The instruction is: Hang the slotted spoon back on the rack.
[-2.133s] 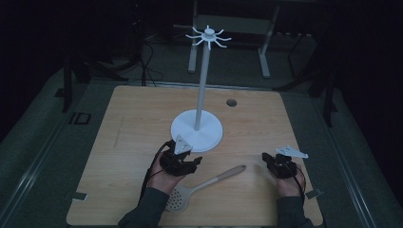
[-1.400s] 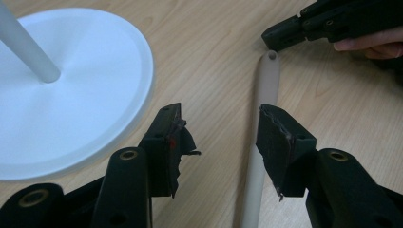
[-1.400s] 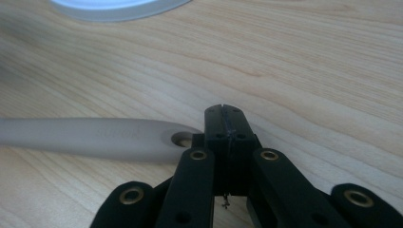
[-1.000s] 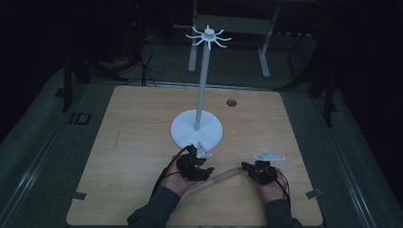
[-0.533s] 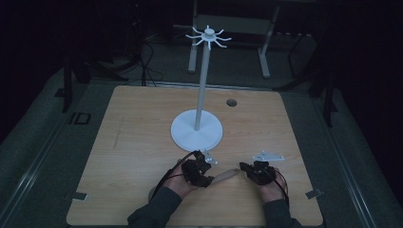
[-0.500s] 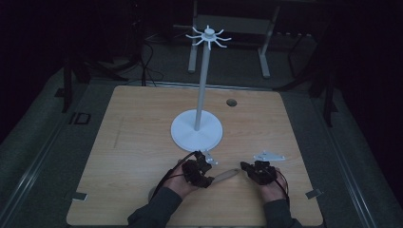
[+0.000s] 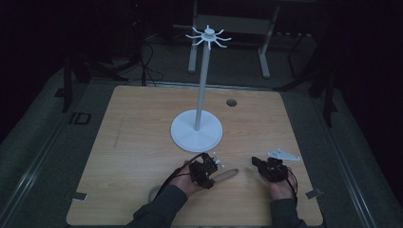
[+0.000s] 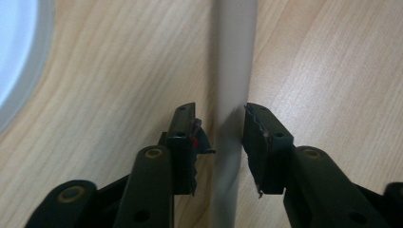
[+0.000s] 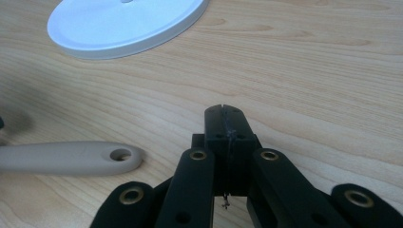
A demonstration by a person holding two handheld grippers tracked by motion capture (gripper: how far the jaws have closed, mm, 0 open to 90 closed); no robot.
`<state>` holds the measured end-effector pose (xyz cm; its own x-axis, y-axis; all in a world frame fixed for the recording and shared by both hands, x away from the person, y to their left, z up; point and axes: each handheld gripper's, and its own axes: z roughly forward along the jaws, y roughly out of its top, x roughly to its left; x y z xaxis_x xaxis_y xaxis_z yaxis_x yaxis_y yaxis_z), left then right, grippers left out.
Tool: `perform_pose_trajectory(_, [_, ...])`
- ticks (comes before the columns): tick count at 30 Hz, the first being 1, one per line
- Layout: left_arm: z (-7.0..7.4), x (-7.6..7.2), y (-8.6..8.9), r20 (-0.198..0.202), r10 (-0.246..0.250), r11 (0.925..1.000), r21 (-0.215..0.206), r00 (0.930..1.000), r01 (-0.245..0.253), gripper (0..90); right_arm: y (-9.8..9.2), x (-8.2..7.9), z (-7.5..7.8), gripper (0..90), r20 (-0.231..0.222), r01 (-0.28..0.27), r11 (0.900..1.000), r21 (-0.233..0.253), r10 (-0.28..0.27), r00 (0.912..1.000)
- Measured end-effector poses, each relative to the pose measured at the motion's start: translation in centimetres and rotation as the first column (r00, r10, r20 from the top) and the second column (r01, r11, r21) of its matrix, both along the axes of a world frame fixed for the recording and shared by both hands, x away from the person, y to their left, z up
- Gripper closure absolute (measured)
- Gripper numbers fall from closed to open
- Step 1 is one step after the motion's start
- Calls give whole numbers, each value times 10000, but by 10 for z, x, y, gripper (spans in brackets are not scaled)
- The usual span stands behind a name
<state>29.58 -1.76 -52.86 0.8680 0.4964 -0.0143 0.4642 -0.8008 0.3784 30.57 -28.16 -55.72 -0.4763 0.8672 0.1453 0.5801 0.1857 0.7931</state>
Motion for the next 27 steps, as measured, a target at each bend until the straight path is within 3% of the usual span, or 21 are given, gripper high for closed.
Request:
perform_pose_trajectory(9, [-6,2,-8,-368,-167,9986,489,9992,185,717,-2,0,0,900,47,98,10000,-11,-97,9999])
perform_pose_trajectory(14, [-9,6,-8,-657,-127,9990,424,9978,155,718,-2,0,0,900,52,158,9999,5,-158,9999])
perform_pose_trajectory(27, [-9,6,-11,-557,-267,9986,451,9981,292,737,0,1,-1,900,84,189,9998,-95,-188,9998])
